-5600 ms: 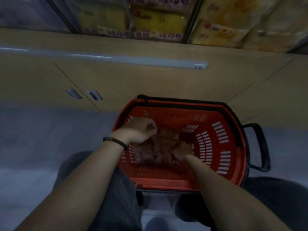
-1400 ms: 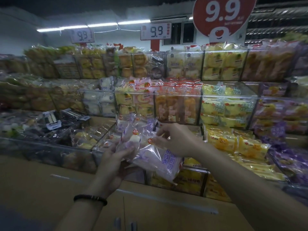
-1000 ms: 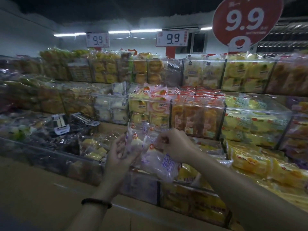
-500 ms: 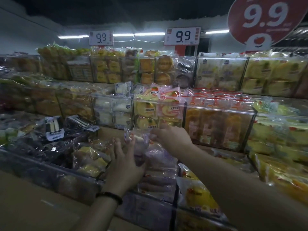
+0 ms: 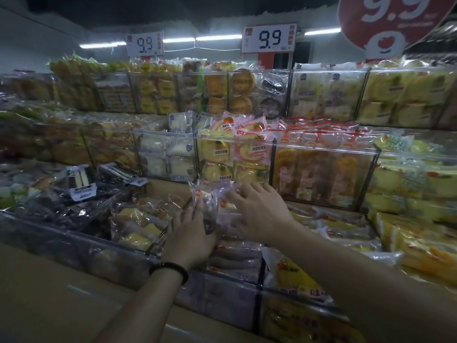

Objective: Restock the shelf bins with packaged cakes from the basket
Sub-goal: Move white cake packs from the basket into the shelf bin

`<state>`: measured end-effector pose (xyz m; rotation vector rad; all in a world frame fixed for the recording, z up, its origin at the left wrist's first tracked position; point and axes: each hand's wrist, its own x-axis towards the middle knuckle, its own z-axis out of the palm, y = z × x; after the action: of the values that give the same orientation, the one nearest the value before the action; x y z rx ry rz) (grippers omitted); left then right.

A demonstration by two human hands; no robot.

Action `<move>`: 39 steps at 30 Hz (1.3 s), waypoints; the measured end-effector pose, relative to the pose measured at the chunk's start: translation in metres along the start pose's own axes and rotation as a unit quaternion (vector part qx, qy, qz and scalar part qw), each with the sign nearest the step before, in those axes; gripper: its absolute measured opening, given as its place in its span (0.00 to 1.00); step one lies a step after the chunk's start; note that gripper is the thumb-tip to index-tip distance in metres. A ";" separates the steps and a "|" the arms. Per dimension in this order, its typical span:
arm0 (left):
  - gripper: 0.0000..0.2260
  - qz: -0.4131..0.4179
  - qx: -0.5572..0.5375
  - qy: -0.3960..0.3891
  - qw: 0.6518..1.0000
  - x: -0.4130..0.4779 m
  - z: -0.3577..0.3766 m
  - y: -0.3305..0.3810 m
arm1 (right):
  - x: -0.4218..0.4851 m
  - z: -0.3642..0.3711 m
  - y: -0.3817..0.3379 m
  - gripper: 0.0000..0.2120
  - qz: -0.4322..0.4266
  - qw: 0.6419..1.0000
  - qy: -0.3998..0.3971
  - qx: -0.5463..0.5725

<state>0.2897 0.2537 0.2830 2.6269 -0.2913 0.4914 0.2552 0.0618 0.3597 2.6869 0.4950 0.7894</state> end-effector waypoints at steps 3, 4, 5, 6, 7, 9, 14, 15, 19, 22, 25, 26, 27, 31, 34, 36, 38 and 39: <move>0.50 -0.008 -0.009 -0.003 1.000 0.000 0.001 -0.001 | -0.001 -0.001 0.010 0.30 0.047 0.999 -0.027 0.001; 0.50 -0.009 -0.015 -0.002 1.000 0.000 0.001 -0.002 | -0.001 -0.002 0.013 0.31 0.066 0.997 -0.034 0.004; 0.50 -0.011 -0.024 -0.001 1.000 -0.001 -0.001 -0.001 | -0.002 -0.004 0.014 0.33 0.080 0.996 -0.045 0.017; 0.49 -0.011 -0.035 0.004 0.999 -0.001 -0.003 -0.001 | -0.003 -0.005 0.014 0.34 0.091 0.993 -0.057 0.038; 0.47 -0.011 -0.050 0.011 0.999 -0.002 -0.004 -0.001 | -0.006 -0.007 0.014 0.36 0.098 0.991 -0.066 0.061; 0.40 -0.008 -0.095 0.044 0.994 -0.005 -0.009 0.000 | -0.016 -0.016 0.009 0.37 0.110 0.988 -0.059 0.095; 0.07 0.056 -0.202 0.213 0.954 -0.025 -0.021 0.003 | -0.072 -0.056 -0.006 0.25 0.127 0.979 0.015 0.157; 0.06 0.087 -0.187 0.243 0.948 -0.034 -0.025 0.007 | -0.090 -0.063 -0.008 0.22 0.124 0.977 0.037 0.171; 0.05 0.257 -0.174 0.224 0.924 -0.110 -0.022 0.034 | -0.177 -0.073 -0.024 0.09 0.080 0.955 0.179 0.223; 0.08 0.311 -0.200 0.057 0.928 -0.185 0.009 0.053 | -0.247 -0.057 -0.042 0.03 0.082 0.932 0.223 0.276; 0.07 0.313 -0.184 -0.143 0.921 -0.243 0.065 0.060 | -0.313 -0.013 -0.064 0.02 0.136 0.919 0.175 0.325; 0.05 0.310 -0.168 -0.205 0.913 -0.258 0.085 0.061 | -0.335 0.006 -0.072 0.02 0.168 0.915 0.134 0.342; 0.05 0.307 -0.145 -0.268 0.902 -0.272 0.102 0.064 | -0.356 0.024 -0.081 0.02 0.208 0.907 0.080 0.357; 0.09 0.281 -0.016 -0.471 0.836 -0.306 0.165 0.067 | -0.430 0.103 -0.108 0.03 0.362 0.819 -0.181 0.406; 0.10 0.271 0.028 -0.535 0.800 -0.321 0.197 0.065 | -0.484 0.165 -0.125 0.04 0.405 0.735 -0.344 0.421; 0.11 0.275 0.046 -0.548 0.788 -0.326 0.207 0.062 | -0.514 0.200 -0.136 0.07 0.416 0.685 -0.428 0.417; 0.13 0.276 0.064 -0.563 0.776 -0.326 0.208 0.057 | -0.539 0.231 -0.147 0.09 0.431 0.633 -0.492 0.414; 0.14 0.269 0.071 -0.573 0.771 -0.325 0.207 0.053 | -0.550 0.246 -0.153 0.11 0.436 0.620 -0.507 0.410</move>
<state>0.0376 0.1504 0.0048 2.5925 -1.4288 -1.0716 -0.0771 -0.0680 -0.1497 3.4324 -1.0581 -1.2449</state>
